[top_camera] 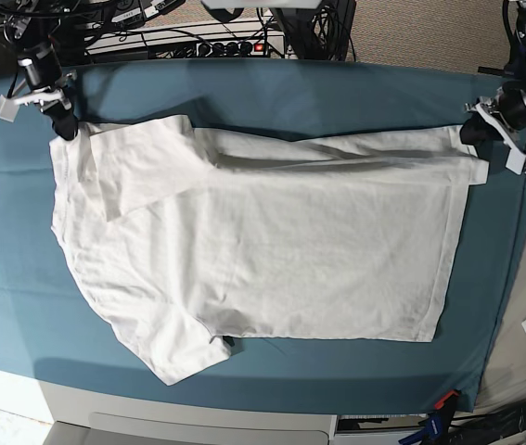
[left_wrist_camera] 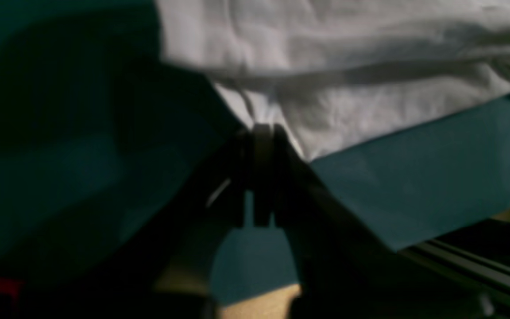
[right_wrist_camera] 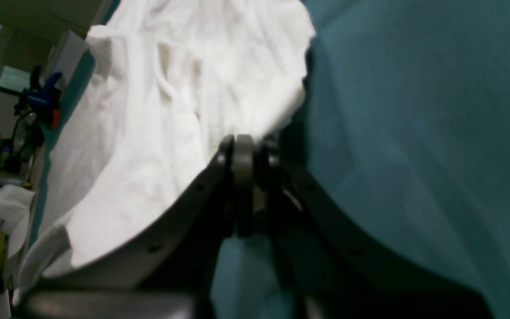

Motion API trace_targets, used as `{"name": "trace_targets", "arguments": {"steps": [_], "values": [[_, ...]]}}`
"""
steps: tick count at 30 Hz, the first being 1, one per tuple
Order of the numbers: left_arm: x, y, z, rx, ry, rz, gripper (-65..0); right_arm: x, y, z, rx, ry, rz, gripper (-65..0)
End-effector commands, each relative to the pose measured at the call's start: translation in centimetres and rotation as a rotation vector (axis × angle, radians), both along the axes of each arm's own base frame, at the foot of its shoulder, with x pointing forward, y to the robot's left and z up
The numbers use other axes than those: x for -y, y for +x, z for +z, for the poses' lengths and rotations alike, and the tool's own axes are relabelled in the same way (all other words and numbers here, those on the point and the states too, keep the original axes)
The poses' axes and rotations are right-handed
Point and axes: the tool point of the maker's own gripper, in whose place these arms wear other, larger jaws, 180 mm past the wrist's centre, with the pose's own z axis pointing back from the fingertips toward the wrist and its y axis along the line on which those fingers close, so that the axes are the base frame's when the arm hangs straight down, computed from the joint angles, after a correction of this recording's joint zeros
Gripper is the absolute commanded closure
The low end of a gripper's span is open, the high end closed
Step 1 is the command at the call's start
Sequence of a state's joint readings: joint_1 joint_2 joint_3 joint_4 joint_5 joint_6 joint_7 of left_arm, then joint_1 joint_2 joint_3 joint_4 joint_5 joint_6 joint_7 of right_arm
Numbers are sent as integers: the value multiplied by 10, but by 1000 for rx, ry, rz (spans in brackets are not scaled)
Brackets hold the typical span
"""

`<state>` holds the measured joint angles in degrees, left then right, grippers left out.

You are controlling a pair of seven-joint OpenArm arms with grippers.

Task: Fold the T-shirt properly
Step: 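Pull the shirt edge with both grippers, then release and withdraw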

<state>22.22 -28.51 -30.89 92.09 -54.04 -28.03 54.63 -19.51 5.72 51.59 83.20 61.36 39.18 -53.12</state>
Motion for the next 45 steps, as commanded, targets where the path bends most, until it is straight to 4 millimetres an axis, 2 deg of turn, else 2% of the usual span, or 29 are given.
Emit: {"name": "trace_targets", "arguments": {"steps": [1,9,19,24,30,42,43,44,45], "values": [[-11,2,9,20,24,8,0,6,-1,9,20,-28,10,0],[-41,-26,14,-6,24,107,0,18,-32,9,-7,-11,-39,0],[-39,-49,5,-74,15,95,0,28,-77,5,-97,-13,-54,0],[-38,-60,1,-105,11,92,0,34,-93,5,-122,-15,-73,0],[-37,-70,-3,-134,11,89,0,39,-96,9,-121,-27,-88,0],[-35,-70,-3,-122,23,53,0,44,-89,15,-92,-36,-90,0],[-35,-71,-3,-118,31,34,-13,44,-90,15,-96,-39,-89,0],[-35,-71,-3,-118,35,29,-73,45,-90,14,-101,-42,-88,-8],[-35,-71,-3,-117,37,30,-128,45,-90,14,-100,-42,-89,-64]]}}
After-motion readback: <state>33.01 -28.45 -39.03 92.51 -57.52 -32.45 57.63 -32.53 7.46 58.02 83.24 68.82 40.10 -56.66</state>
